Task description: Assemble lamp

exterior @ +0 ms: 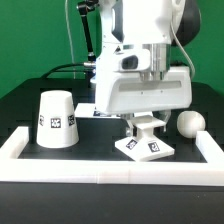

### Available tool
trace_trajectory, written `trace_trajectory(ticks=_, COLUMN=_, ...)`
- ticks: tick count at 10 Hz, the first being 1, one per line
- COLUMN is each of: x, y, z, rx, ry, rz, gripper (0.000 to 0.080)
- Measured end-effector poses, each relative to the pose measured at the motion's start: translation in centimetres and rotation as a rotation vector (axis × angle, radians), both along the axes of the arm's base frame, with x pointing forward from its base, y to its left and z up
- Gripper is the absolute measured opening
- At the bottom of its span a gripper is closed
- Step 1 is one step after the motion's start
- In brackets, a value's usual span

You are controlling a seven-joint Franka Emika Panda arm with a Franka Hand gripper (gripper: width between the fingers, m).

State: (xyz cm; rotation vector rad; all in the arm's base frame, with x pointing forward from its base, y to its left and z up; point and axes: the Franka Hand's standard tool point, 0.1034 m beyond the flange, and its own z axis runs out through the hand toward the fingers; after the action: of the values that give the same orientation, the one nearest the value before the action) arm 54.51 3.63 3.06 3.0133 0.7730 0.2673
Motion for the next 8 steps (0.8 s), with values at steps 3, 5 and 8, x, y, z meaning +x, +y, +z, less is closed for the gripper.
trace_trajectory(ticks=3, x=-0.1, y=0.1, z=0.0, rx=0.038, ry=0.007, rz=-0.157, gripper=0.0503)
trace_trajectory(ticks=5, x=-0.3, y=0.9, z=0.1, rx=0.078, ry=0.017, rz=-0.347, gripper=0.0490)
trace_trajectory(ticks=8, x=1.6, y=2.0, z=0.7, rx=0.092, ry=0.050, rz=-0.401, gripper=0.0475)
